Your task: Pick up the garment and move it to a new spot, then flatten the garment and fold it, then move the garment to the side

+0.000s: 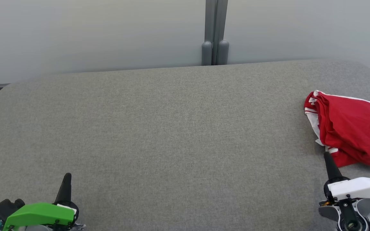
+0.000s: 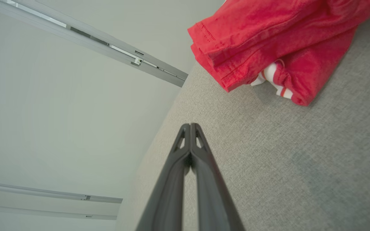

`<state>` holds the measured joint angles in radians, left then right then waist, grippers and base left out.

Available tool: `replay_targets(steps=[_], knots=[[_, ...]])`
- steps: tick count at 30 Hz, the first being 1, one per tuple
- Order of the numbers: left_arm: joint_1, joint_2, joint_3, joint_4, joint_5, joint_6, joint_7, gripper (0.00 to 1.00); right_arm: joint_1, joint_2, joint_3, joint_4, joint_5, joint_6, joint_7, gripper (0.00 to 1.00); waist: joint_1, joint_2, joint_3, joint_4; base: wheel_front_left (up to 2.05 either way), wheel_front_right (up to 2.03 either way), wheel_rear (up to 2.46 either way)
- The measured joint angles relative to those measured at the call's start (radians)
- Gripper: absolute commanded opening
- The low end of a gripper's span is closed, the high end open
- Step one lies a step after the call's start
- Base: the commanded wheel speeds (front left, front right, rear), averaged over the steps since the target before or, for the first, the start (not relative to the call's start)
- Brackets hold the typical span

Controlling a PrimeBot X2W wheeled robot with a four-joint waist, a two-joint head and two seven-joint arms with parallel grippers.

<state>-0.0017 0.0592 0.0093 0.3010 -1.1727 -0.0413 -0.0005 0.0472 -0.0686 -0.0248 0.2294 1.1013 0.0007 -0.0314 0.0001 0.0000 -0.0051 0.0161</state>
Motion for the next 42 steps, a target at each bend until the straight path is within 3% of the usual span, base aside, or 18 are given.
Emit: replay_targets(steps=[36,42], knots=[[-0.061,-0.017,0.082,-0.052,-0.403,-0.045,0.117,0.0,-0.093,0.016,-0.093,-0.008,0.5,0.063,0.122,0.0,0.0,0.0,0.004,-0.016,0.0,0.0,0.0],[-0.063,-0.019,0.083,-0.054,-0.426,-0.046,0.12,0.0,-0.101,0.019,-0.095,-0.009,0.509,0.069,0.122,0.0,0.0,0.0,0.004,-0.016,0.0,0.0,0.0]])
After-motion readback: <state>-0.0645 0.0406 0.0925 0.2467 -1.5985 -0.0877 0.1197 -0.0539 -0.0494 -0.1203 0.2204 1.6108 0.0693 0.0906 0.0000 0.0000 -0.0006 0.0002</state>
